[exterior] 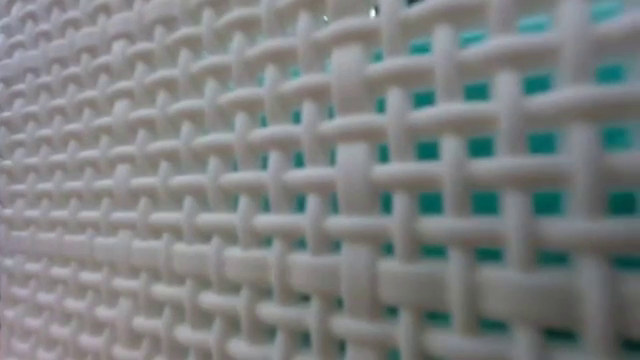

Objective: Sort clothes
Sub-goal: Remove the blue shorts from the bottom white laundry bin, then put the blue shorts into the top white laundry bin

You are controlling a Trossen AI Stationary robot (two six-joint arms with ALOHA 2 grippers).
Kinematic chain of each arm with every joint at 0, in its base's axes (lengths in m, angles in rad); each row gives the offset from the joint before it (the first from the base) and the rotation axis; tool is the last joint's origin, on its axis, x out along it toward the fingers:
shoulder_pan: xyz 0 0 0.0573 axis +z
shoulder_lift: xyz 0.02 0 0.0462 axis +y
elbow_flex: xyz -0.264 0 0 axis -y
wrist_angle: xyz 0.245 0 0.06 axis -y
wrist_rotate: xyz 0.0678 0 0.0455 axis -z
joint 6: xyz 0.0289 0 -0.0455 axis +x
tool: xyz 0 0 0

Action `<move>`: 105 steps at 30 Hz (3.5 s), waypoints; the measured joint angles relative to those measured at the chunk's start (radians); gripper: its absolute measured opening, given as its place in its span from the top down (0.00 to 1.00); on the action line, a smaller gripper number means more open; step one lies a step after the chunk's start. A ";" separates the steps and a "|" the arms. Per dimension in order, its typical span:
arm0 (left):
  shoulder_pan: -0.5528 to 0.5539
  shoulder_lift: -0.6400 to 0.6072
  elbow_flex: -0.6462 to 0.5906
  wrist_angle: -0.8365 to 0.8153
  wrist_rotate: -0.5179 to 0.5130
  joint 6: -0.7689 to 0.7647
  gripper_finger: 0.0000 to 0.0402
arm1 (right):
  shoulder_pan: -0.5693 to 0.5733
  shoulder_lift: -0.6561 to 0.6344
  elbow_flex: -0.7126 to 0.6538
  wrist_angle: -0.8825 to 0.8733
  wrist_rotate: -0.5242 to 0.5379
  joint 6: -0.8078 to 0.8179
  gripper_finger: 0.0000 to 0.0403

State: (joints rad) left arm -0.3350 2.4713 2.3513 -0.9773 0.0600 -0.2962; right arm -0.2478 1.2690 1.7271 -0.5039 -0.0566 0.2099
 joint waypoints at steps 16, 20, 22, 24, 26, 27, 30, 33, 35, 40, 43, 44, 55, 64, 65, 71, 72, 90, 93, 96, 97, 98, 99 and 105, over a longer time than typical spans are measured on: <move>0.027 -0.438 0.000 0.142 -0.295 0.160 1.00 | -0.003 -0.063 0.000 0.020 0.000 0.001 0.63; 0.082 -0.548 0.000 0.250 -0.312 0.226 1.00 | -0.003 -0.087 0.000 0.021 0.000 0.000 0.63; 0.121 -0.590 0.000 0.321 -0.315 0.255 1.00 | -0.002 -0.096 0.000 0.020 0.000 0.001 0.63; 0.163 -0.630 0.000 0.384 -0.314 0.278 1.00 | 0.001 -0.102 0.000 0.019 0.000 0.002 0.63; 0.213 -0.654 0.000 0.452 -0.308 0.294 1.00 | 0.011 -0.107 0.000 0.019 0.001 0.002 0.63; 0.238 -0.663 0.000 0.475 -0.308 0.296 1.00 | 0.014 -0.108 0.000 0.020 0.001 0.002 0.63; 0.318 -0.674 0.000 0.539 -0.292 0.292 1.00 | 0.029 -0.113 0.000 0.018 0.001 -0.001 0.63; 0.393 -0.672 0.000 0.609 -0.241 0.261 1.00 | 0.044 -0.115 0.000 0.020 0.001 -0.002 0.63; 0.436 -0.669 0.000 0.668 -0.201 0.238 1.00 | 0.053 -0.118 0.000 0.020 0.001 -0.002 0.63; 0.528 -0.670 0.000 0.812 -0.166 0.207 1.00 | 0.086 -0.121 0.000 0.023 0.002 -0.004 0.63; 0.587 -0.669 0.000 0.893 -0.143 0.174 1.00 | 0.108 -0.119 0.000 0.031 0.002 -0.012 0.63; 0.604 -0.669 0.000 0.918 -0.135 0.155 1.00 | 0.116 -0.119 0.000 0.031 0.002 -0.016 0.63; 0.725 -0.628 0.000 1.184 -0.070 0.012 1.00 | 0.180 -0.117 0.000 0.034 0.002 -0.034 0.63; 0.752 -0.510 0.000 1.332 -0.005 -0.194 1.00 | 0.213 -0.086 0.000 0.043 0.007 -0.027 0.63; 0.756 -0.498 0.000 1.331 0.008 -0.203 1.00 | 0.220 -0.081 0.000 0.045 0.006 -0.028 0.63; 0.778 -0.430 0.000 1.301 0.071 -0.255 1.00 | 0.260 -0.069 0.000 0.124 0.006 -0.061 0.63; 0.780 -0.418 0.000 1.297 0.079 -0.265 1.00 | 0.266 -0.069 0.000 0.145 0.006 -0.066 0.63; 0.755 -0.228 0.000 0.948 0.175 -0.337 0.98 | 0.279 -0.069 0.000 0.217 0.006 -0.086 0.63; 0.744 -0.226 0.000 0.862 0.167 -0.277 0.98 | 0.279 -0.069 0.000 0.217 0.006 -0.086 0.63; 0.729 -0.226 0.000 0.822 0.120 -0.189 0.95 | 0.279 -0.069 0.000 0.206 0.006 -0.084 0.63; 0.727 -0.226 0.000 0.821 0.120 -0.173 0.93 | 0.279 -0.069 0.000 0.203 0.006 -0.084 0.63; 0.725 -0.226 0.000 0.821 0.121 -0.167 0.90 | 0.279 -0.069 0.000 0.198 0.006 -0.085 0.63; 0.725 -0.226 0.000 0.821 0.125 -0.166 0.87 | 0.279 -0.069 0.000 0.197 0.006 -0.085 0.63; 0.726 -0.230 0.000 0.806 0.192 -0.181 0.59 | 0.279 -0.069 0.000 0.197 0.006 -0.085 0.63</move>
State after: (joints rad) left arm 0.3908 2.2409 2.3516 -0.1708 0.2521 -0.4776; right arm 0.0311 1.1995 1.7267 -0.3069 -0.0509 0.1249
